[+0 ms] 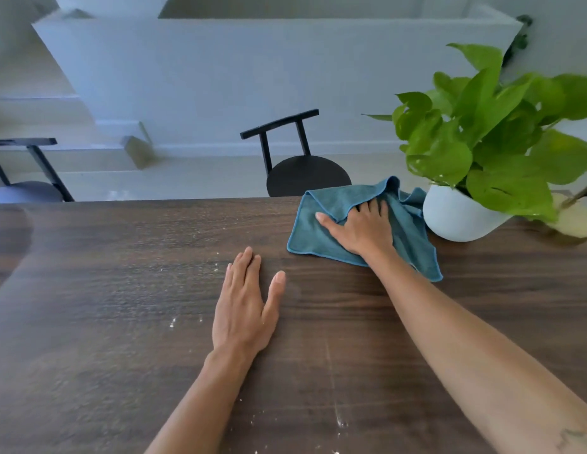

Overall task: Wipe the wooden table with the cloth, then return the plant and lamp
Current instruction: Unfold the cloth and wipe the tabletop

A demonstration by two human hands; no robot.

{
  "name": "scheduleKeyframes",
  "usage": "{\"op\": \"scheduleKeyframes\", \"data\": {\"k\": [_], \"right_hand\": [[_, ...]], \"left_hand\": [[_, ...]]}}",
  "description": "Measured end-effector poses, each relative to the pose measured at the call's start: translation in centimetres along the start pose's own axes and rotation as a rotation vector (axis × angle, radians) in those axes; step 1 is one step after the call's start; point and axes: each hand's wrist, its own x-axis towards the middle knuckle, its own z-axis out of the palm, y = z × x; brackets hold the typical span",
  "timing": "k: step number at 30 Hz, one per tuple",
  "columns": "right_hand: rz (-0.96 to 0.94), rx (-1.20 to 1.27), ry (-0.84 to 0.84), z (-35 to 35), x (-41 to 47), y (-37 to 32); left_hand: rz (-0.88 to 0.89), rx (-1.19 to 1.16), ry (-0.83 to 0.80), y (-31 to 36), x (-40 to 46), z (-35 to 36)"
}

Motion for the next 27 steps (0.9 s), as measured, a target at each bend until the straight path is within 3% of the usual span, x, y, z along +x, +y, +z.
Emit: {"op": "scheduleKeyframes", "data": {"k": [3, 9, 14, 19, 27], "right_hand": [[-0.043, -0.027, 0.008, 0.4, -0.9, -3.2], [-0.325, 0.014, -0.05, 1.6, -6.5, -14.5], [-0.549, 0.084, -0.044, 1.7, -14.1, -12.2], [-0.451, 0.042, -0.067, 0.5, -13.4, -3.9], [-0.381, 0.063, -0.018, 1.8, -11.8, -9.5]], "left_hand": [[-0.03, -0.072, 0.057, -0.8, -0.7, -1.7], [-0.159, 0.047, 0.146, -8.2, -3.4, -7.1], [-0.265, 0.168, 0.137, -13.5, -4.5, -9.5], [-0.266, 0.287, 0.083, -15.6, -4.9, -9.8], [-0.261, 0.283, 0.099, -15.5, -4.8, -9.8]]}}
